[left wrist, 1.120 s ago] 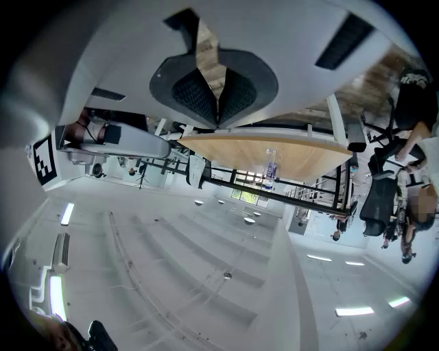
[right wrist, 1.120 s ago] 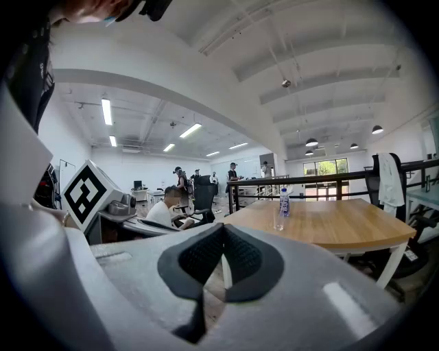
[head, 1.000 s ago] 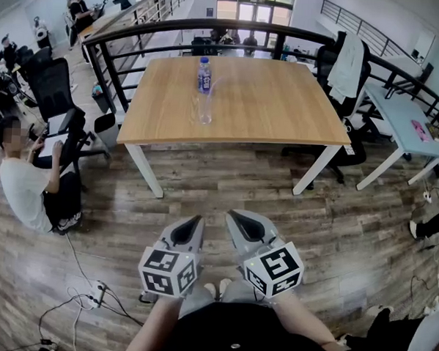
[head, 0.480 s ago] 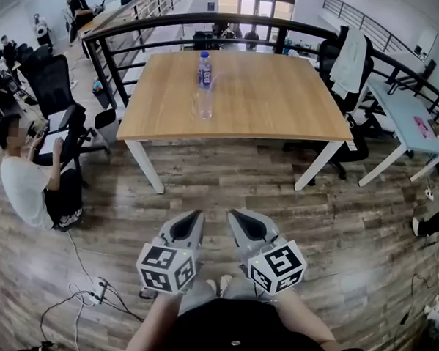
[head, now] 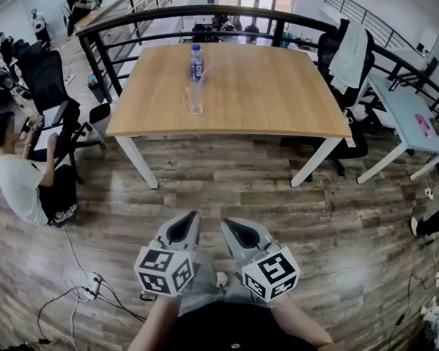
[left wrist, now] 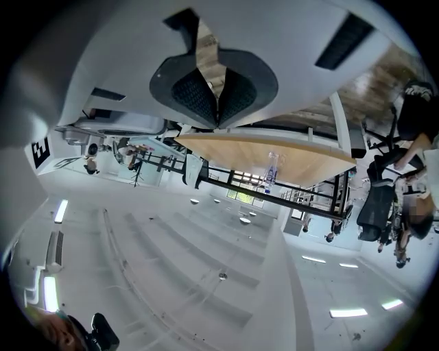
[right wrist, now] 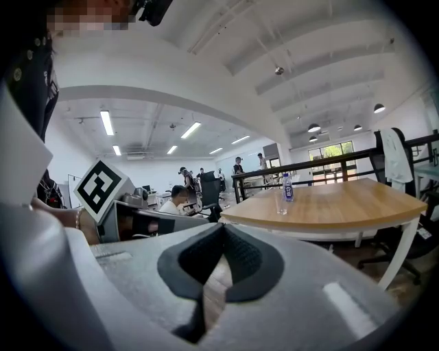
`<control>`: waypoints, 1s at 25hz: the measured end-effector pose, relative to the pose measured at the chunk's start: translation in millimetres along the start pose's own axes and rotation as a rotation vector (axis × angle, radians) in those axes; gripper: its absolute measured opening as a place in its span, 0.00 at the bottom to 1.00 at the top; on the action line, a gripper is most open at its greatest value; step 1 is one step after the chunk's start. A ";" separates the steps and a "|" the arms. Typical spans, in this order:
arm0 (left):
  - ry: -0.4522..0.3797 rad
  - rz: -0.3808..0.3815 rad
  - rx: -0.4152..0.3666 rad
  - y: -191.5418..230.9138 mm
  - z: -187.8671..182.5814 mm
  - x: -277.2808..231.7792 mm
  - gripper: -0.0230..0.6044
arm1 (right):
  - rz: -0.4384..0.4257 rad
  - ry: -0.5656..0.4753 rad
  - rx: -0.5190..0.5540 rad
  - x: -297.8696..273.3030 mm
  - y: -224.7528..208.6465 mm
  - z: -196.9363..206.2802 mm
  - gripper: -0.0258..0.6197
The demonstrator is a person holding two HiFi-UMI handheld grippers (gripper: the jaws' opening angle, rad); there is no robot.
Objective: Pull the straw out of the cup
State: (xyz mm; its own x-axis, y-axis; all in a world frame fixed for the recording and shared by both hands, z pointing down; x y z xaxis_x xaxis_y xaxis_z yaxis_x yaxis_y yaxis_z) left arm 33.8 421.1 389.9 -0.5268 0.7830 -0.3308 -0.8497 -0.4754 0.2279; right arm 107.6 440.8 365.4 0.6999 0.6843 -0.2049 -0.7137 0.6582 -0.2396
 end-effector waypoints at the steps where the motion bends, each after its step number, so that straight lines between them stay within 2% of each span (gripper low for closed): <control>1: 0.007 0.001 0.004 -2.2 2.7 -2.7 0.07 | -0.001 0.003 -0.008 1.4 -2.2 2.6 0.04; 6: 0.024 0.012 -0.001 -3.3 0.8 -18.2 0.07 | 0.005 -0.002 -0.035 -1.8 -18.7 3.0 0.04; 12: 0.034 0.012 -0.008 24.7 -11.6 -49.0 0.07 | 0.025 0.006 -0.033 -40.7 -47.7 -5.0 0.04; 16: 0.039 0.021 -0.005 56.2 -25.4 -75.5 0.07 | 0.033 0.011 -0.036 -82.2 -68.1 -12.3 0.04; 22: 0.009 0.033 -0.015 118.9 -64.8 -119.1 0.07 | 0.033 -0.012 -0.005 -156.7 -95.7 -48.5 0.04; 25: 0.009 0.051 -0.009 146.0 -78.3 -140.4 0.07 | 0.046 -0.017 -0.025 -191.8 -110.5 -59.7 0.04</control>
State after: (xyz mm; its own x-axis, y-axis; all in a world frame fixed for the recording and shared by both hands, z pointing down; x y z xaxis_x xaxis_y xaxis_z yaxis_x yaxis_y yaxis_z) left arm -17.9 210.3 397.9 -0.5692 0.7542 -0.3274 -0.8222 -0.5177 0.2367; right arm 53.9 218.1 374.6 0.6653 0.7193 -0.2001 -0.7442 0.6176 -0.2543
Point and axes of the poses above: the fingertips, and each gripper's own axes: x backward along the fingers, y to its left, z out of its underside, the point moved 1 cm from there along x, backward along the fingers, and after that the axes turned 5 degrees about -x, right-handed, at the moved point
